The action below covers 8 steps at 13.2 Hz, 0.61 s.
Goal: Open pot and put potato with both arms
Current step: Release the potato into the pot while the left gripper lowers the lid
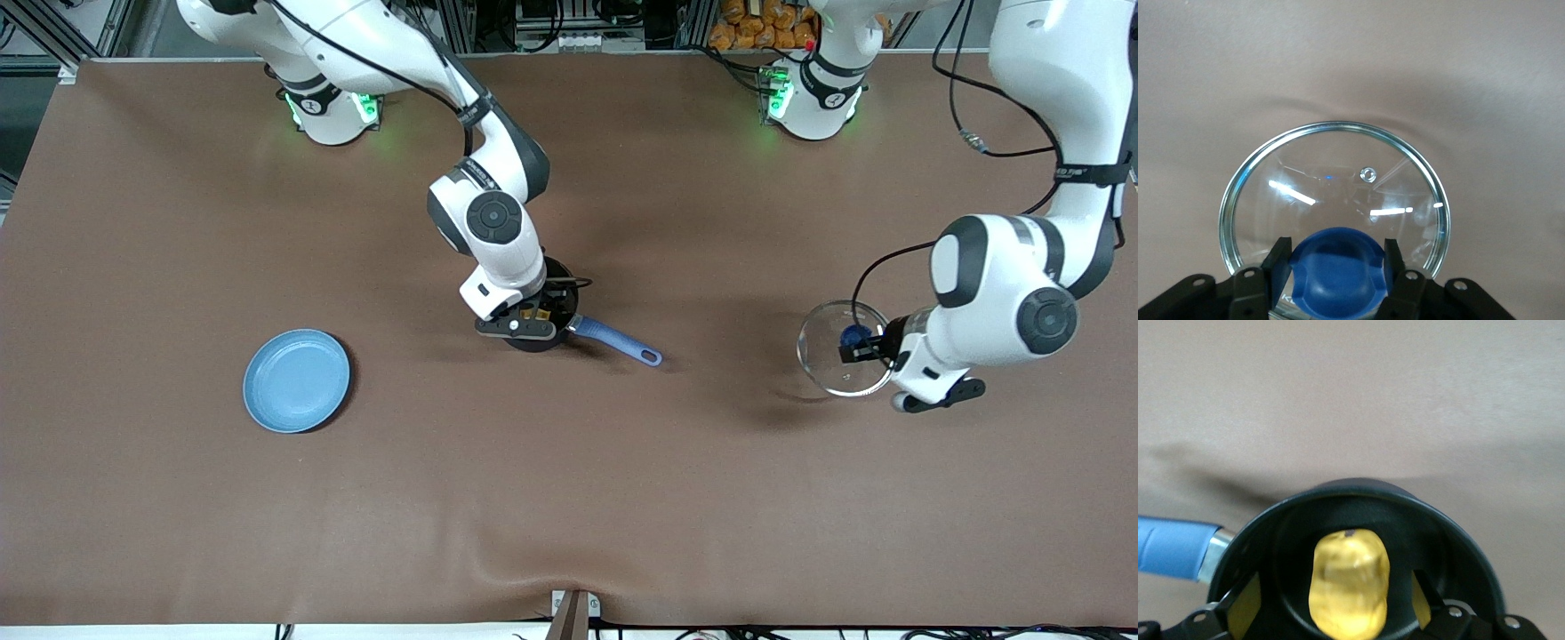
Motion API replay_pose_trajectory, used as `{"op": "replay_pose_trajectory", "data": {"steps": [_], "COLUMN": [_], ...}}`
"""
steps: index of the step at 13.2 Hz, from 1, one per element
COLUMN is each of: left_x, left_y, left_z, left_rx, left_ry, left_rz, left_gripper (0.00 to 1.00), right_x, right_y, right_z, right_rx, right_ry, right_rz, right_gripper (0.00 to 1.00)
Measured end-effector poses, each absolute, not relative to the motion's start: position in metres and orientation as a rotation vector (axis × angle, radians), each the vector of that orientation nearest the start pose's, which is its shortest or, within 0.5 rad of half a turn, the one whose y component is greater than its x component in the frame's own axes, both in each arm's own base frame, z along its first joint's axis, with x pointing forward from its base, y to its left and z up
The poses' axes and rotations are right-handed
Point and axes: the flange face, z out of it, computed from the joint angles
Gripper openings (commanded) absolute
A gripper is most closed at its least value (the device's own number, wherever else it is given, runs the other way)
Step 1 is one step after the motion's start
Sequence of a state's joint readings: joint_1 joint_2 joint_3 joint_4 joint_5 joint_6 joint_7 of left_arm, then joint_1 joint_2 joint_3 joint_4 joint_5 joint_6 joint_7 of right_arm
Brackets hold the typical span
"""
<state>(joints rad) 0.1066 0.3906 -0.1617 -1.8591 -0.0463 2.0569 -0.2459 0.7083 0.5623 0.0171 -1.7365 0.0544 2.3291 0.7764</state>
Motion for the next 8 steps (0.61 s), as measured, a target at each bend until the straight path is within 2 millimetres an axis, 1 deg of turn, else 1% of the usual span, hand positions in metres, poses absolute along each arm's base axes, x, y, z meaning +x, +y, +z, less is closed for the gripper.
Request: {"op": "replay_pose_trajectory", "data": {"steps": [1,2,4,6,8], "left_x": [0.607,0.601,0.589,0.578,0.568], "left_y": [-0.027,-0.028,-0.044,-0.054,-0.056], "left_z": [0.294,0.29,0.278,0.265,0.252], "left_rx": [-3.188,-3.198,-3.217,-3.229,-3.235], "left_ry": [-0.349,-0.342,-0.31,-0.29,-0.289], "left_rz": [0.314,0.292,0.216,0.142,0.09], "left_gripper": [0.0,0.0,0.0,0.0,0.0], "right_x": [0.502,0.503,0.512,0.529,0.55], "right_y": [0.443,0.44,0.422,0.391,0.347], "right_z": [0.269,0.281,0.307,0.337,0.363], "right_rx": [-3.087,-3.093,-3.102,-3.11,-3.119], "right_ry": [0.141,0.147,0.189,0.241,0.233], "right_rz": [0.026,0.034,0.048,0.051,0.056], "right_gripper": [1.0,1.0,1.0,1.0,1.0]}}
